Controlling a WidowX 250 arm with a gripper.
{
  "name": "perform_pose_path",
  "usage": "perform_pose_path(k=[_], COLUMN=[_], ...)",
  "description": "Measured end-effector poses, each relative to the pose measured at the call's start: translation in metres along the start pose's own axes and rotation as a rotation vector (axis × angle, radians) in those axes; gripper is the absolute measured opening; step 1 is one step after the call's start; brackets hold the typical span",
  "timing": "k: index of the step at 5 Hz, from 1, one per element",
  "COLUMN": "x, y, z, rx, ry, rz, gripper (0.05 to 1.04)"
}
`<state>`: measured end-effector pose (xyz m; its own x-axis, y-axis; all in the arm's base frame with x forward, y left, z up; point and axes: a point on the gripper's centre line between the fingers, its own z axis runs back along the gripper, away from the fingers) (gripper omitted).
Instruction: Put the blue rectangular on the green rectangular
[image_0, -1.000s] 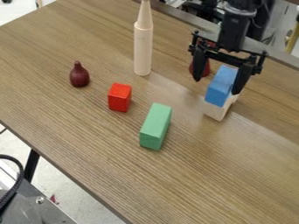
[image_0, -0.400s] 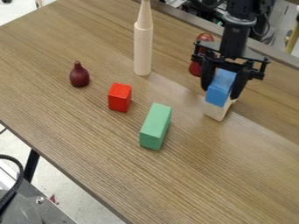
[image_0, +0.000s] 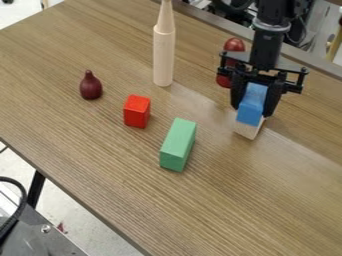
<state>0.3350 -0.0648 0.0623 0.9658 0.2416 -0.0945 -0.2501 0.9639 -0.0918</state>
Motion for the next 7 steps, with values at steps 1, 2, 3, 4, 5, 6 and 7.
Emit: perform_pose_path(k=[1, 2, 3, 4, 5, 6, 7], x=[-0.011, -0.024, -0.035, -0.047, -0.057, -0.064, -0.064], y=[0.01, 0.016, 0.022, 0.029, 0.034, 0.045, 0.051], z=[0.01, 0.026, 0.038, 0.041, 0.042, 0.036, 0.032], rx=[-0.006, -0.045, -0.042, -0.022, -0.01, 0.038, 0.081], ry=[-0.002, -0.006, -0.037, -0.034, -0.035, -0.04, -0.054], rz=[0.052, 0.085, 0.099, 0.107, 0.101, 0.077, 0.07], gripper=[0.563, 0.563, 0.563, 0.563, 0.563, 0.563, 0.563])
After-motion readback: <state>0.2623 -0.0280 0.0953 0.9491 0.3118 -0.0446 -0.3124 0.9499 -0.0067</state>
